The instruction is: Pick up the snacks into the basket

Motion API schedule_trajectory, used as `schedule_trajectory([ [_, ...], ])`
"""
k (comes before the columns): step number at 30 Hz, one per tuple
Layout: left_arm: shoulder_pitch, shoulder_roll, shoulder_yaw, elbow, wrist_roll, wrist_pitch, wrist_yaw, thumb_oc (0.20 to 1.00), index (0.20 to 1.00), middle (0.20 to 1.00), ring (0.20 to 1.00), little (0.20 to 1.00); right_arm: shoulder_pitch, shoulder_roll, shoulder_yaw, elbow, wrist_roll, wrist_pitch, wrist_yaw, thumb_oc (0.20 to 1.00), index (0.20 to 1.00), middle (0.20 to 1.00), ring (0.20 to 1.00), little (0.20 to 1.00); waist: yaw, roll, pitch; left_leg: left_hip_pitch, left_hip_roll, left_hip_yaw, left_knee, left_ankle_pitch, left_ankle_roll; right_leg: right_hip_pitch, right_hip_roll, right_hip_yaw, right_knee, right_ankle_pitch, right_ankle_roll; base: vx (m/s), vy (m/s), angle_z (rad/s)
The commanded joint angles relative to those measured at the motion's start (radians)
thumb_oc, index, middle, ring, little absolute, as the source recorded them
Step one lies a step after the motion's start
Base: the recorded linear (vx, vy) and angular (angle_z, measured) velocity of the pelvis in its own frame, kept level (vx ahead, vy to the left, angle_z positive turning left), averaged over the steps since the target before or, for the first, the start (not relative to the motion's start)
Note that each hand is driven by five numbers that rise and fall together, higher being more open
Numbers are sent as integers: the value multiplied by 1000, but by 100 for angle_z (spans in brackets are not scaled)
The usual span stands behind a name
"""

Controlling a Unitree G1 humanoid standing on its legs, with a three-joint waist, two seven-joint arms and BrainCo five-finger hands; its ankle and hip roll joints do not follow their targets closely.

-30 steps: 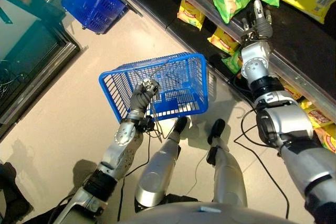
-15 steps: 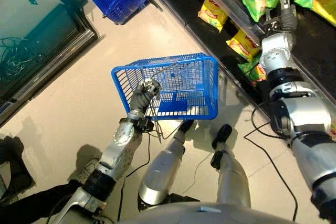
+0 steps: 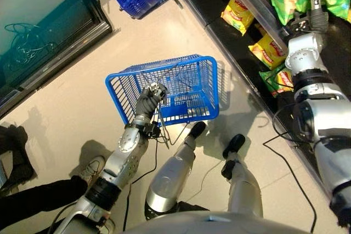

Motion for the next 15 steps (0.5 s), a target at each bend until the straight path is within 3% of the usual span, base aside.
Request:
schedule_trajectory([
  [1, -12, 31, 49, -191, 8, -136, -31, 200, 200, 200, 200, 200, -65, -57, 59, -79, -13, -22, 15, 1000, 1000, 1000, 1000, 1000, 25, 0, -40, -1, -21, 72, 63, -113, 4, 107, -59, 45, 47, -149, 81, 44, -35, 35],
  [8, -9, 37, 53, -198, 3, -141, -36, 200, 200, 200, 200, 200, -77, -100, 76, -72, -49, -21, 7, 1000, 1000, 1000, 1000, 1000, 50, 8, -45, -10, -32, 52, 66, -112, 3, 113, -73, 19, 59, -158, 82, 35, -13, 19],
  [9, -8, 37, 54, -199, 3, -142, -37, 200, 200, 200, 200, 200, -74, -103, 77, -75, -53, -21, 9, 859, 859, 859, 859, 859, 52, 9, -46, -9, -33, 50, 64, -111, 3, 115, -74, 16, 59, -159, 82, 38, -14, 26],
  [10, -10, 40, 56, -198, 5, -144, -36, 200, 200, 200, 200, 200, -74, -107, 79, -75, -61, -23, 6, 200, 200, 200, 200, 200, 53, 8, -47, -9, -33, 49, 64, -111, 3, 117, -74, 14, 60, -160, 81, 34, -14, 17],
  [15, -18, 38, 61, -197, 10, -146, -28, 200, 200, 200, 200, 200, -74, -93, 86, -76, -81, -29, 0, 200, 200, 200, 200, 200, 50, 6, -48, -8, -33, 56, 61, -112, 5, 111, -74, 16, 64, -162, 78, 1, 3, 7],
])
